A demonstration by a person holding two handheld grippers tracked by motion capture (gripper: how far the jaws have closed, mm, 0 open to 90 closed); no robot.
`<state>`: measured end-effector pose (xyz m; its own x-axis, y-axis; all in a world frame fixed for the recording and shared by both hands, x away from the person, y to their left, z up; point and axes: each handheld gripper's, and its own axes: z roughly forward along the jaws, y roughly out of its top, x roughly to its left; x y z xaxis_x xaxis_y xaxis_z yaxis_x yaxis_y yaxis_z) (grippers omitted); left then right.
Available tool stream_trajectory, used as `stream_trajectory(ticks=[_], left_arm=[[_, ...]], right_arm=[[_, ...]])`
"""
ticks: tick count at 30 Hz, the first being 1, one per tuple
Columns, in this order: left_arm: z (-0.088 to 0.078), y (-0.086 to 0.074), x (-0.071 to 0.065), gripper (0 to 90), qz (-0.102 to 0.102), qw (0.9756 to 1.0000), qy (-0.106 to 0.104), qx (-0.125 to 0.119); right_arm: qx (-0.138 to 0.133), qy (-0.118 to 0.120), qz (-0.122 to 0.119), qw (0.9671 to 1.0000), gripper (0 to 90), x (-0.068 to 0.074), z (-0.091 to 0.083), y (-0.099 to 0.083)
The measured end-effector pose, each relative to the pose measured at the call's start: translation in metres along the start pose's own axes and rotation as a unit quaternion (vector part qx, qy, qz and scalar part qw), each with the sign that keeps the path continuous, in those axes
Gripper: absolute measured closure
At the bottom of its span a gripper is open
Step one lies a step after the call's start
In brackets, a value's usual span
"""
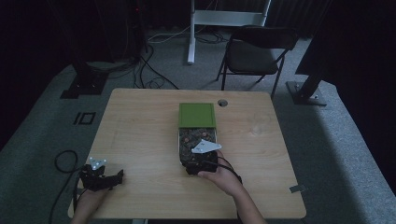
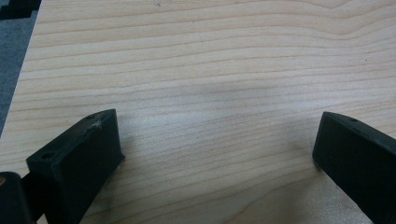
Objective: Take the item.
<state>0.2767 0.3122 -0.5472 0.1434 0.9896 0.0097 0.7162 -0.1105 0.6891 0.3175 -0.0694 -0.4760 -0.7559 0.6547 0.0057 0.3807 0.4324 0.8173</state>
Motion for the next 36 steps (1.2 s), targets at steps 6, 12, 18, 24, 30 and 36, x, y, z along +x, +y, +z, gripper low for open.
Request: stream_trajectory(ticks=[6,12,18,24,30,36], left_arm=[[0.0,0.0,0.0,1.7,0.0,1.0,0.0,0.0],[0.0,0.0,0.0,1.7,0.0,1.0,0.0,0.0],[0.0,-0.001,0.0,1.7,-0.001,1.0,0.0,0.0],[0.0,-0.001,0.0,1.7,-0.001,1.0,0.0,0.0],[0.0,-0.001,0.0,1.7,-0.001,1.0,0.0,0.0],[0.0,-0.001,0.0,1.7,-0.001,1.0,0.0,0.0]], right_arm=[[0.005,-0.01,0.006,0.9999,40.8,-0.002,0.007,-0.001],[0.012,-0.006,0.009,0.9999,46.1,-0.002,0.013,-0.003],[0.019,-0.001,0.007,0.9998,57.2,0.0,0.017,-0.005],[0.027,-0.007,0.008,0.9996,71.4,-0.002,0.016,-0.004],[0.014,-0.013,0.015,0.9997,74.2,-0.002,0.013,-0.002],[0.003,-0.01,0.007,0.9999,75.0,-0.004,0.005,0.003]])
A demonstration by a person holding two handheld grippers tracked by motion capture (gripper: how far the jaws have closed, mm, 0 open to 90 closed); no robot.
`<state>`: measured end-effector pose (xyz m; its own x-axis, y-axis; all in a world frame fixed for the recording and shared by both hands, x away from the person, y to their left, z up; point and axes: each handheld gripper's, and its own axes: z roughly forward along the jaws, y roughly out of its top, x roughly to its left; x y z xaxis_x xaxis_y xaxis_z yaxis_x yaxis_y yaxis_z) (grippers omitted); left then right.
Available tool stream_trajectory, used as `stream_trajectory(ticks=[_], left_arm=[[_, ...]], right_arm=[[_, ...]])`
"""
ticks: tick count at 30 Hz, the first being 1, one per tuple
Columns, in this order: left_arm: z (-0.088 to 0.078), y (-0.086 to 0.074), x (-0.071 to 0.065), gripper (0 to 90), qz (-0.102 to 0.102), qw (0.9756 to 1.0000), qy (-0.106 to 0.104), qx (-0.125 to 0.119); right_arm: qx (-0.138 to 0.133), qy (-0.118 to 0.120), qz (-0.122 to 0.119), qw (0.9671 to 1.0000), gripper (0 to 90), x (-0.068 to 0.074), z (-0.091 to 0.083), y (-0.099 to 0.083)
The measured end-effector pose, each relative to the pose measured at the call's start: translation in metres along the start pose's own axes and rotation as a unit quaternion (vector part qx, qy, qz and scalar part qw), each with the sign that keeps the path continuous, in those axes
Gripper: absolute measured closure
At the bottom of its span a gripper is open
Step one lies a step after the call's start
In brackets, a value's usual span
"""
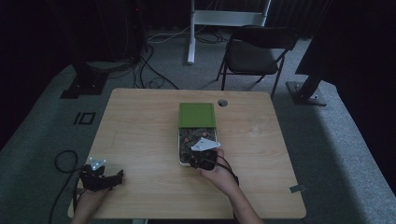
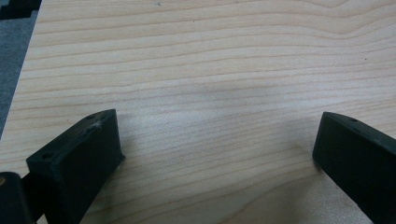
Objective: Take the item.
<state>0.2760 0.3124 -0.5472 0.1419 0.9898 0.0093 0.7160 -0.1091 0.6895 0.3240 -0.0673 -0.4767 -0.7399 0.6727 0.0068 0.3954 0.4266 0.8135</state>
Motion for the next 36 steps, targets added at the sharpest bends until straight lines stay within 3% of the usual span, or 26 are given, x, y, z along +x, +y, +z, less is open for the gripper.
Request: stream_trajectory(ticks=[5,18,36], left_arm=[[0.0,0.0,0.0,1.7,0.0,1.0,0.0,0.0],[0.0,0.0,0.0,1.7,-0.001,1.0,0.0,-0.001],[0.0,0.0,0.0,1.6,-0.001,1.0,0.0,0.0]], right_arm=[[-0.006,0.011,0.006,0.9999,75.2,-0.002,-0.007,0.005],[-0.03,0.006,0.015,0.9994,75.5,-0.011,-0.028,0.019],[-0.059,-0.019,0.026,0.9977,75.7,-0.033,-0.054,0.027]])
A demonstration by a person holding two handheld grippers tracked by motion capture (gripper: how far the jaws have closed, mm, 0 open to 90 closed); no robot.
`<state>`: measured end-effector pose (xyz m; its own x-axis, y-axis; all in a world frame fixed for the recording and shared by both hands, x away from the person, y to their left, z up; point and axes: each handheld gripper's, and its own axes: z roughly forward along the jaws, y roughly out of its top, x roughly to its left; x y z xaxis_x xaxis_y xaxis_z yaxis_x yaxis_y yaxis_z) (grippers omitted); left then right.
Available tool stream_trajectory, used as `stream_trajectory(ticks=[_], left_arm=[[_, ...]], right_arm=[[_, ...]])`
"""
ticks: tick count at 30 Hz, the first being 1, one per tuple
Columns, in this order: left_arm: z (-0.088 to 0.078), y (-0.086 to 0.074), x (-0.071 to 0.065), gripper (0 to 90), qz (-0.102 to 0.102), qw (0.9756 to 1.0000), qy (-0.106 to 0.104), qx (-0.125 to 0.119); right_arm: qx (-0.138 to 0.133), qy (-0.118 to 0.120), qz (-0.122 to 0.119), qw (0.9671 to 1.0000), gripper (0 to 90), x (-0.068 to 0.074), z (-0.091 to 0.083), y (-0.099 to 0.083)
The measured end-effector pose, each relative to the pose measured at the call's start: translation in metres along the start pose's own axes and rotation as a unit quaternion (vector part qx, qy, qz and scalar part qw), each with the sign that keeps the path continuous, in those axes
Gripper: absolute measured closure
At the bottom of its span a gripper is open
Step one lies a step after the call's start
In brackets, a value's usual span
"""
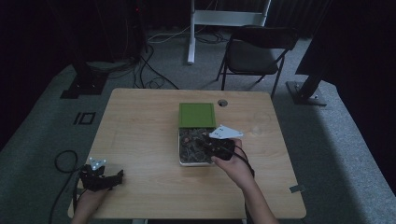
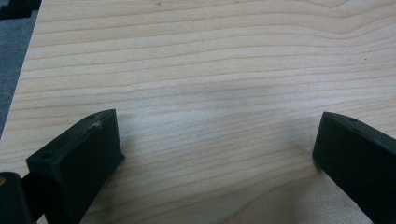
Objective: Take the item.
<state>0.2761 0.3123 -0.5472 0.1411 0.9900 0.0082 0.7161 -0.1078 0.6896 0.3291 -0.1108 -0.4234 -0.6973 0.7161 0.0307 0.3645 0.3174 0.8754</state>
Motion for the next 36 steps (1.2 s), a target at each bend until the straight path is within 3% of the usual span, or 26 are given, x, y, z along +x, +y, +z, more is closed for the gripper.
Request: stream_trajectory(ticks=[20,36], left_arm=[[0.0,0.0,0.0,1.6,0.001,1.0,0.0,0.0],[0.0,0.0,0.0,1.7,0.001,1.0,0.0,-0.001]], right_arm=[[-0.021,-0.041,0.023,0.9987,75.6,-0.034,-0.028,-0.002],[-0.036,-0.085,0.041,0.9949,75.6,-0.067,-0.053,-0.009]])
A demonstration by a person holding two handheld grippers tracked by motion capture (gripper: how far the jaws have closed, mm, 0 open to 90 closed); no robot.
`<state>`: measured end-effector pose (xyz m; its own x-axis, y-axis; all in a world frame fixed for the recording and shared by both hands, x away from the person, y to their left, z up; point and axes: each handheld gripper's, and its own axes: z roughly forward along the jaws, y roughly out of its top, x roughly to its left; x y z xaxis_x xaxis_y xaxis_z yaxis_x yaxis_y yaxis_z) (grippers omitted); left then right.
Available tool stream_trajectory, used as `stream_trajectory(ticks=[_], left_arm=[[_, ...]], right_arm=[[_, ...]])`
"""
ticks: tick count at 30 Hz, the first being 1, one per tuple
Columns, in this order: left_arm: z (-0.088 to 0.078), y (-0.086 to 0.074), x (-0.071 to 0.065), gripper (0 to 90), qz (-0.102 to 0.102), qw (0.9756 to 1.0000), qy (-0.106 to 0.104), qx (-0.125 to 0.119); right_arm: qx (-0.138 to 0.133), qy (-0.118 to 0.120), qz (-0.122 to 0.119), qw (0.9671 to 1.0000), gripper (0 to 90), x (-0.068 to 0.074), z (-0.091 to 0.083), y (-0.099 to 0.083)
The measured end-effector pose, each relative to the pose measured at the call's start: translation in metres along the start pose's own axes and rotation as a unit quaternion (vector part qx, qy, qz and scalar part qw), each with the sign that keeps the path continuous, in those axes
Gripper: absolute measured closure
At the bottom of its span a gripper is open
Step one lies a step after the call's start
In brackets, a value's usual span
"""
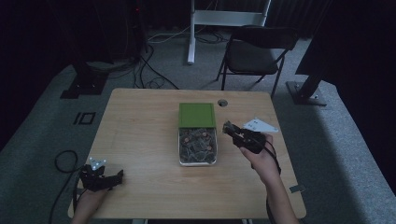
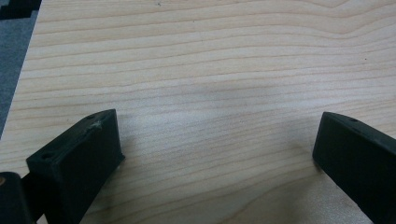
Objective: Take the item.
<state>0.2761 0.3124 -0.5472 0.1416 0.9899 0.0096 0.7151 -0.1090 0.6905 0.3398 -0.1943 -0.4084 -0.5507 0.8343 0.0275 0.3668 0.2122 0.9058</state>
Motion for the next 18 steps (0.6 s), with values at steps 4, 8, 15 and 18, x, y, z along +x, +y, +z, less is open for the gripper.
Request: stream_trajectory(ticks=[4,8,15,18], left_arm=[[0.0,0.0,0.0,1.6,0.0,1.0,0.0,0.0],[0.0,0.0,0.0,1.7,-0.001,1.0,0.0,0.0],[0.0,0.0,0.0,1.6,0.0,1.0,0.0,0.0],[0.0,0.0,0.0,1.6,-0.001,1.0,0.0,0.0]], right_arm=[[-0.005,-0.011,0.008,0.9999,75.6,-0.009,-0.003,-0.001],[-0.012,-0.023,0.014,0.9996,75.6,-0.019,-0.006,-0.003],[-0.012,-0.054,0.02,0.9983,75.5,-0.038,-0.006,-0.006],[-0.012,-0.064,0.026,0.9976,75.5,-0.046,-0.006,-0.007]])
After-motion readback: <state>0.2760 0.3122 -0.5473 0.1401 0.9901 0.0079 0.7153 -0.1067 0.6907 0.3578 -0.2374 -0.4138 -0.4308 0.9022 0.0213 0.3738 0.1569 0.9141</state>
